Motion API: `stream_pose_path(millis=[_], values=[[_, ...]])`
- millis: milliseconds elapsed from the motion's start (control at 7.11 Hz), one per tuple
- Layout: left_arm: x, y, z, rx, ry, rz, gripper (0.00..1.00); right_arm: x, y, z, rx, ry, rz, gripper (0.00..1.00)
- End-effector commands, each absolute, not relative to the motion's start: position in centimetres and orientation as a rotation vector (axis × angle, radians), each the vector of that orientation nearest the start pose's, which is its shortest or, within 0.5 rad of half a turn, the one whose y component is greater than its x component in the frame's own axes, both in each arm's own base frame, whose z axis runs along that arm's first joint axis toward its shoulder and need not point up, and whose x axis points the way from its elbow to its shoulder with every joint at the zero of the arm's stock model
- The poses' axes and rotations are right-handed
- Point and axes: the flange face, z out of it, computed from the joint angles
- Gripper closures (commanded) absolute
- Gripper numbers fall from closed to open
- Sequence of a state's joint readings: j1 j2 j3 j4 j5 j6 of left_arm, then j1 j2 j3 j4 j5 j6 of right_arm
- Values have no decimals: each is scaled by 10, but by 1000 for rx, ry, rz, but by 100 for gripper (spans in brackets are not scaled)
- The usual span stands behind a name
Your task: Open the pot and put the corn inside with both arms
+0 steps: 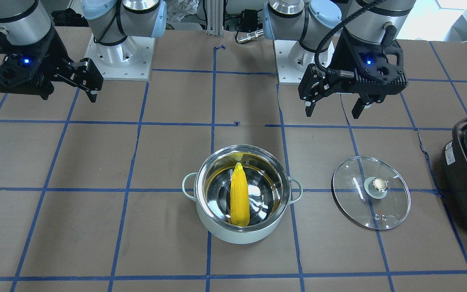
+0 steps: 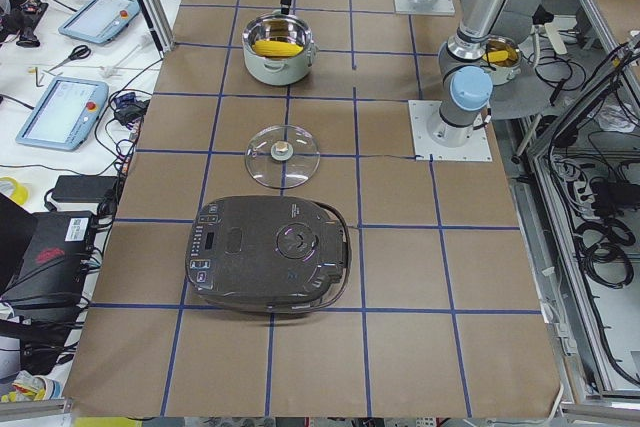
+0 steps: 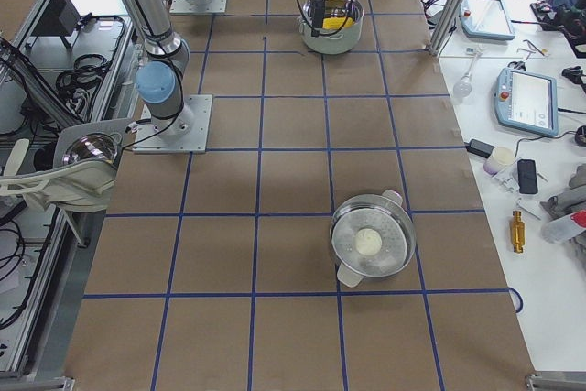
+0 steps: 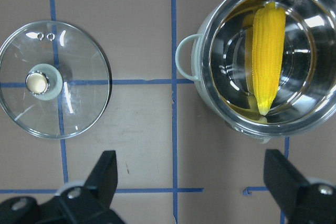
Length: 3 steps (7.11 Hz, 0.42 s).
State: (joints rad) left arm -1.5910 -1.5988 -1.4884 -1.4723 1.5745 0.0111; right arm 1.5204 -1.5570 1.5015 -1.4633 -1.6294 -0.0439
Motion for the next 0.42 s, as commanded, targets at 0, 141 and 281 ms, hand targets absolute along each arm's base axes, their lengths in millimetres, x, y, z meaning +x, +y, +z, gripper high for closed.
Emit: stream_pose_path(millis=[0, 141, 281], values=[[-148, -513, 521, 86, 3127, -202, 0, 103, -497, 506, -2, 3195, 88, 0], [-149, -506, 526, 92, 3124, -190, 0, 103, -497, 506, -2, 3196, 88, 0], [-148, -503, 524, 154, 3121, -158, 0, 103, -498, 507, -2, 3196, 83, 0]])
